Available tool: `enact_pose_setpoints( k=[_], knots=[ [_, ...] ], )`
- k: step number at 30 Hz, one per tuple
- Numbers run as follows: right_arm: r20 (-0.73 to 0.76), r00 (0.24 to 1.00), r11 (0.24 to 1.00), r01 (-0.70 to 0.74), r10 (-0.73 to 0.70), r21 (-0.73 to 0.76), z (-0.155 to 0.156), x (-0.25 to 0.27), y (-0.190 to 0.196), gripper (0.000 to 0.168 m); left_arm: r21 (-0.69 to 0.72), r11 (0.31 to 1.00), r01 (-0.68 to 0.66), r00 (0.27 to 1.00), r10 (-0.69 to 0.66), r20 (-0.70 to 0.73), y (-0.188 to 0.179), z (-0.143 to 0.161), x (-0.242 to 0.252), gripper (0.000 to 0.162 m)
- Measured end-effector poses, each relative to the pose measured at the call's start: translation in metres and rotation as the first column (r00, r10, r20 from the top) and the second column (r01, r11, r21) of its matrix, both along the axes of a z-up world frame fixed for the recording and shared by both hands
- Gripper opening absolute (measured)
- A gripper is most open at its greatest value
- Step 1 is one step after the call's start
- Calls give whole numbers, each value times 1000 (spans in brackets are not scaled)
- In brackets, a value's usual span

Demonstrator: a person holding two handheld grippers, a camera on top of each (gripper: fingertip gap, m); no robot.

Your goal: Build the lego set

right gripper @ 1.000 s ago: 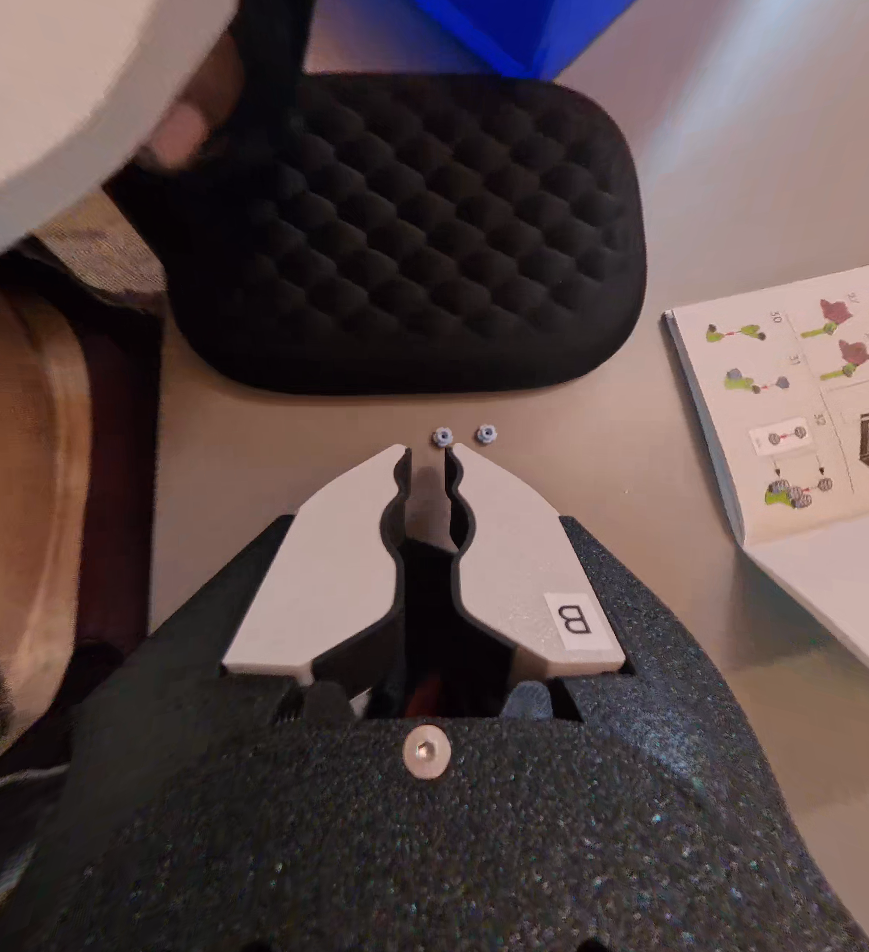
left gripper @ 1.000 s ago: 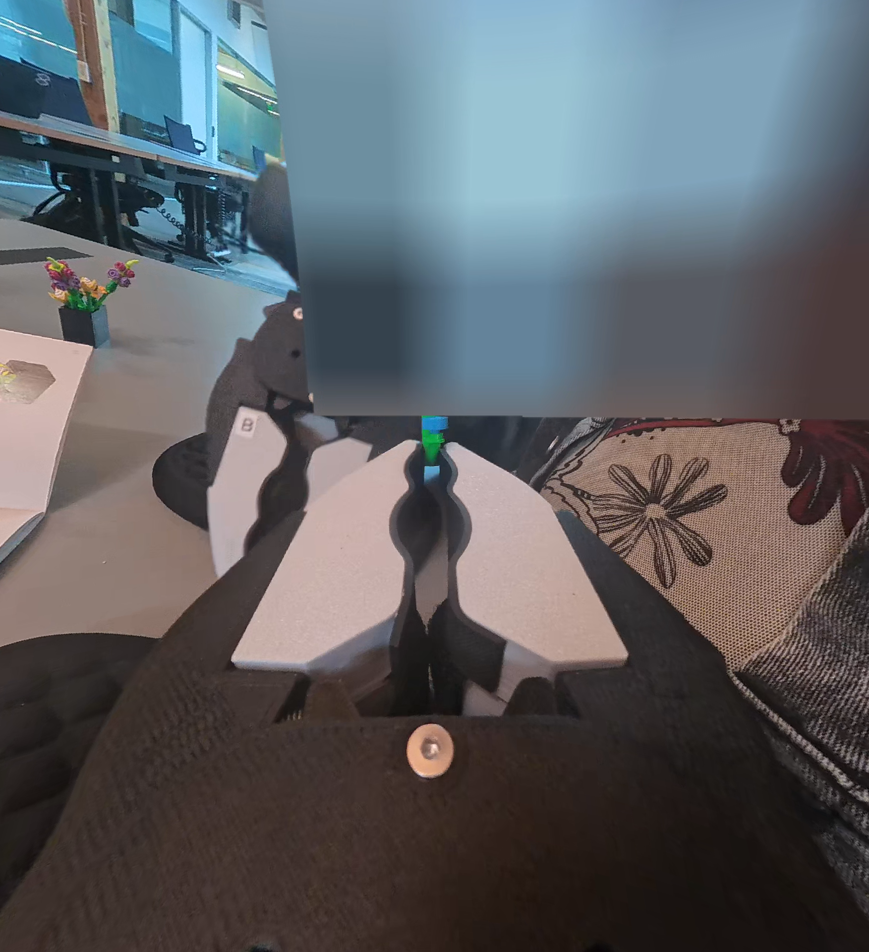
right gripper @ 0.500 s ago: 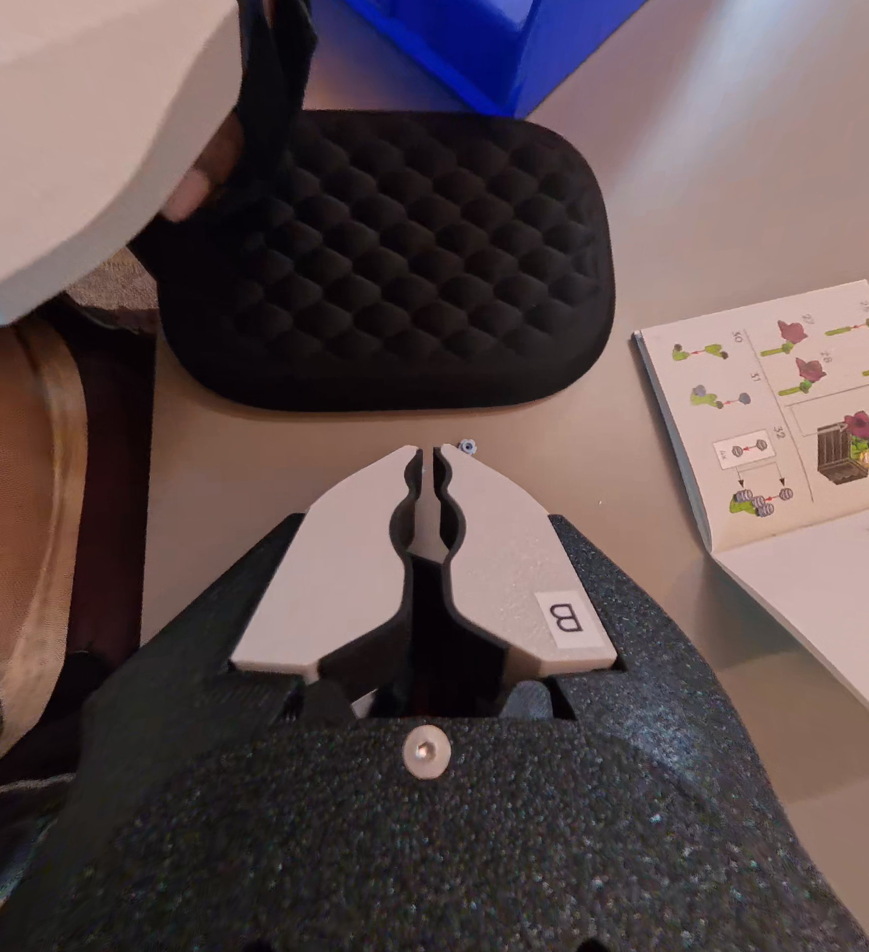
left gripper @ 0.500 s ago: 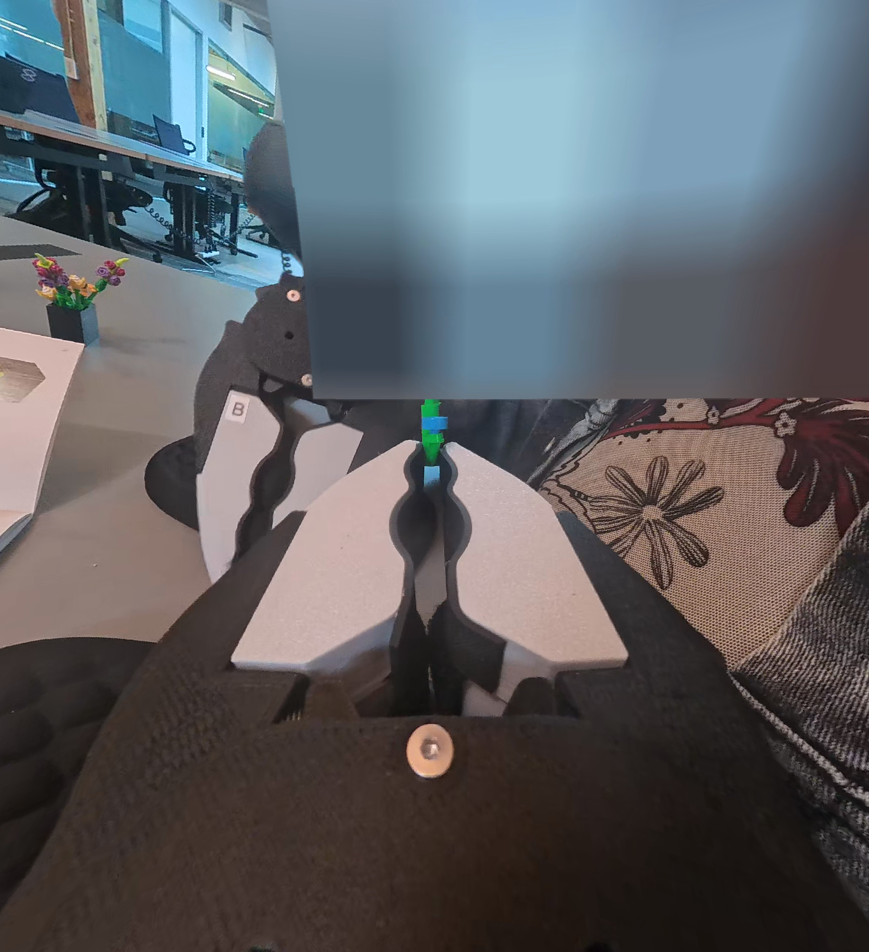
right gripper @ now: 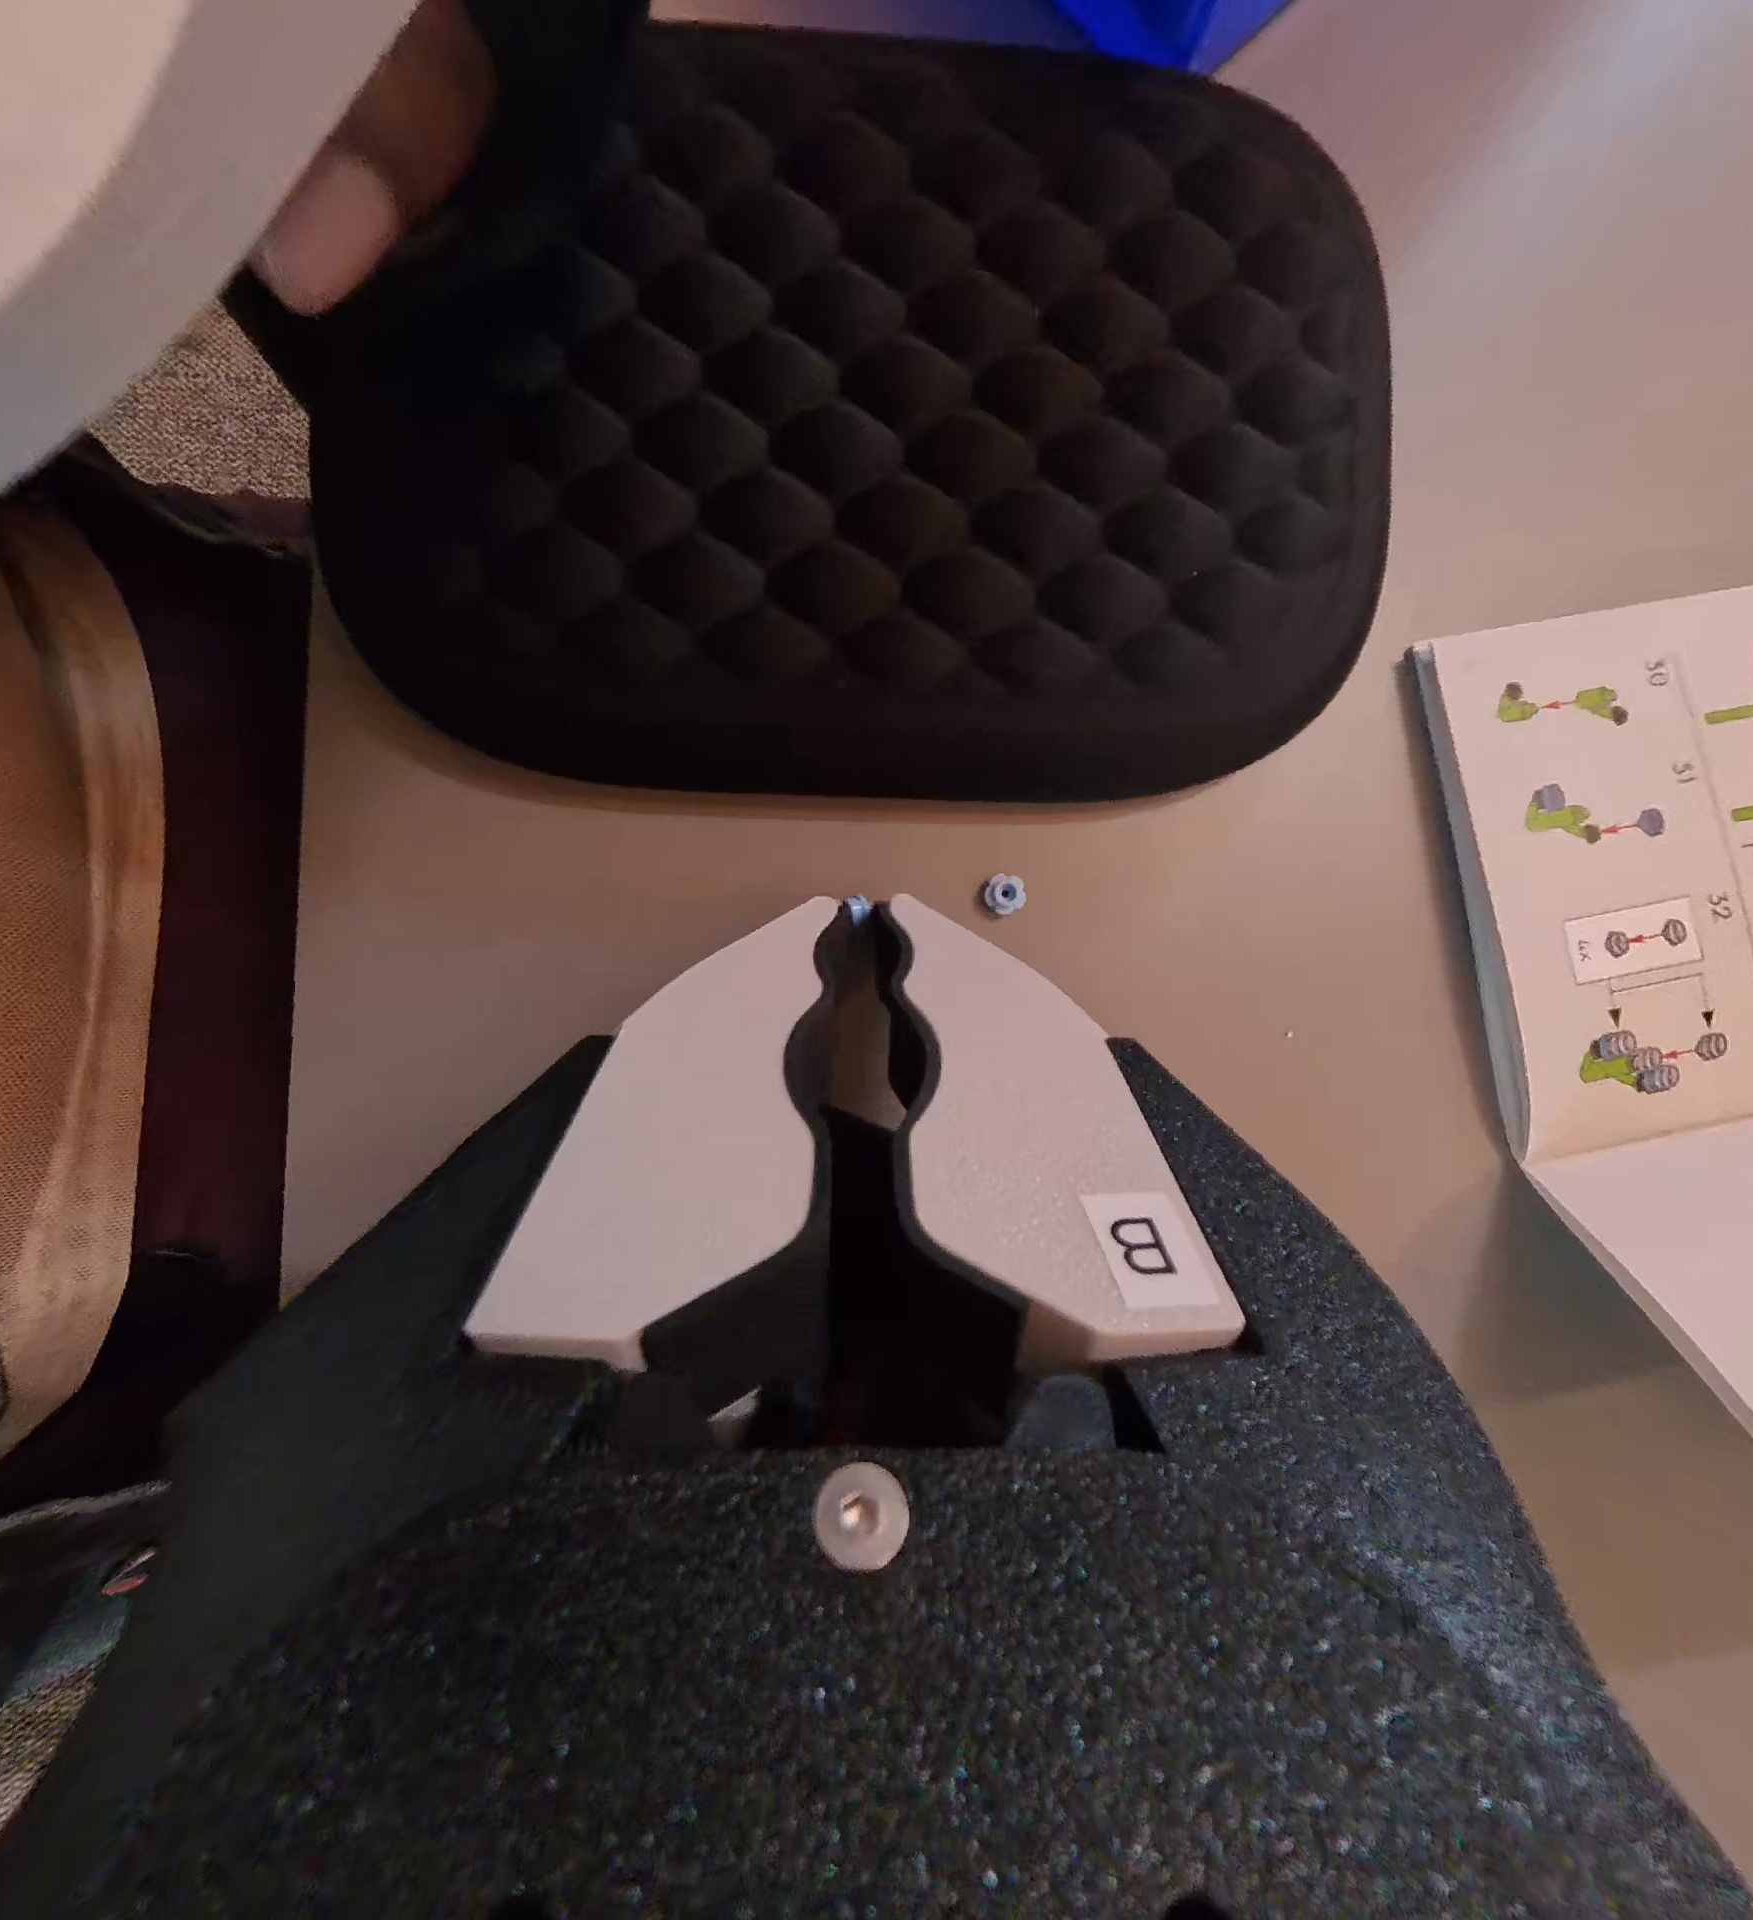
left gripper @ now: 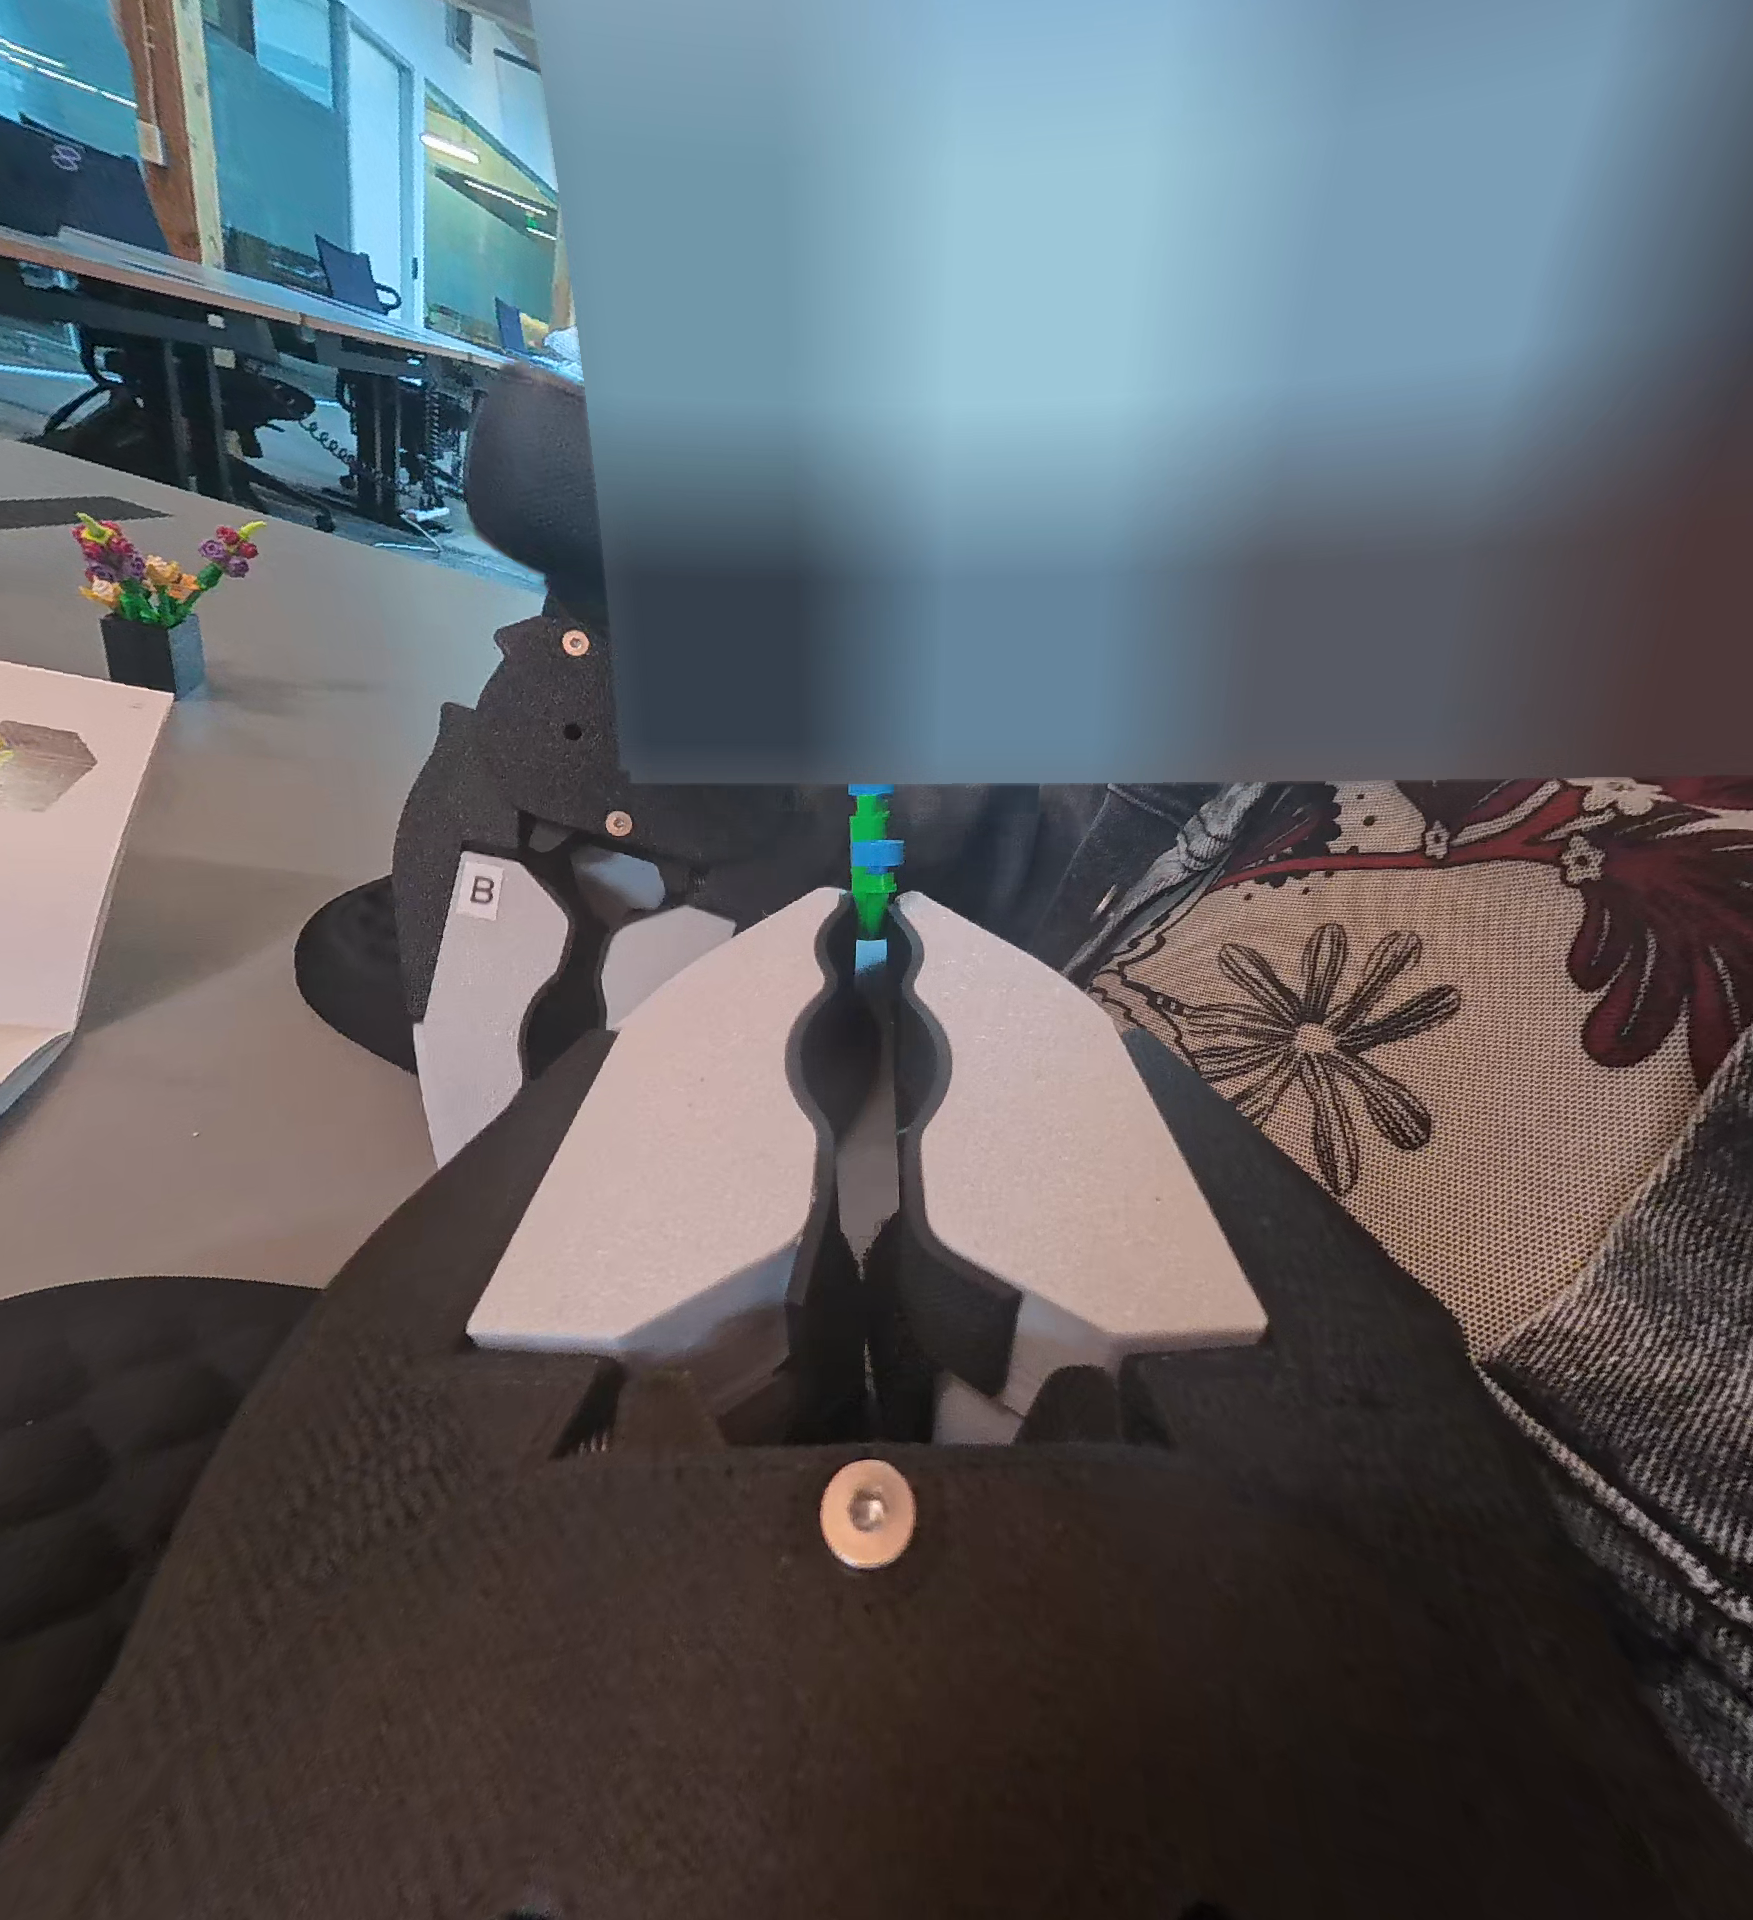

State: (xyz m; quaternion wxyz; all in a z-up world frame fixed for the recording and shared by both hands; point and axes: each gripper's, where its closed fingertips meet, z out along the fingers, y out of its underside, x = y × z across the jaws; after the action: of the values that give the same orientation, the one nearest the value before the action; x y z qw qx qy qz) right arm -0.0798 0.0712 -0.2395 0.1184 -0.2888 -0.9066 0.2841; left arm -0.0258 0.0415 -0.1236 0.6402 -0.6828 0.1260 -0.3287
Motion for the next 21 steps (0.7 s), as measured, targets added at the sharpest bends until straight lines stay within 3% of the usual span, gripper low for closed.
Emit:
enact_pose_setpoints(
  k=[3,6,9,14,21],
  knots=[
    [-19,997,997,69,-69,-38,16,3,22,4,3,1000,-3,1000,3,1,-1,1,-1,5],
    [-39,975,976,217,-218,-22,34,13,78,4,6,1000,-2,1000,2,6,0,1,-1,5],
    [-19,957,957,290,-289,19,32,27,114,4,0,1000,12,1000,-12,13,1,0,0,5],
    [42,956,956,289,-291,44,16,33,122,14,0,1000,11,1000,-11,-6,5,0,1,5],
    [21,956,955,293,-294,43,22,32,127,23,-5,1000,9,1000,-9,-5,5,-1,2,5]
  ],
)
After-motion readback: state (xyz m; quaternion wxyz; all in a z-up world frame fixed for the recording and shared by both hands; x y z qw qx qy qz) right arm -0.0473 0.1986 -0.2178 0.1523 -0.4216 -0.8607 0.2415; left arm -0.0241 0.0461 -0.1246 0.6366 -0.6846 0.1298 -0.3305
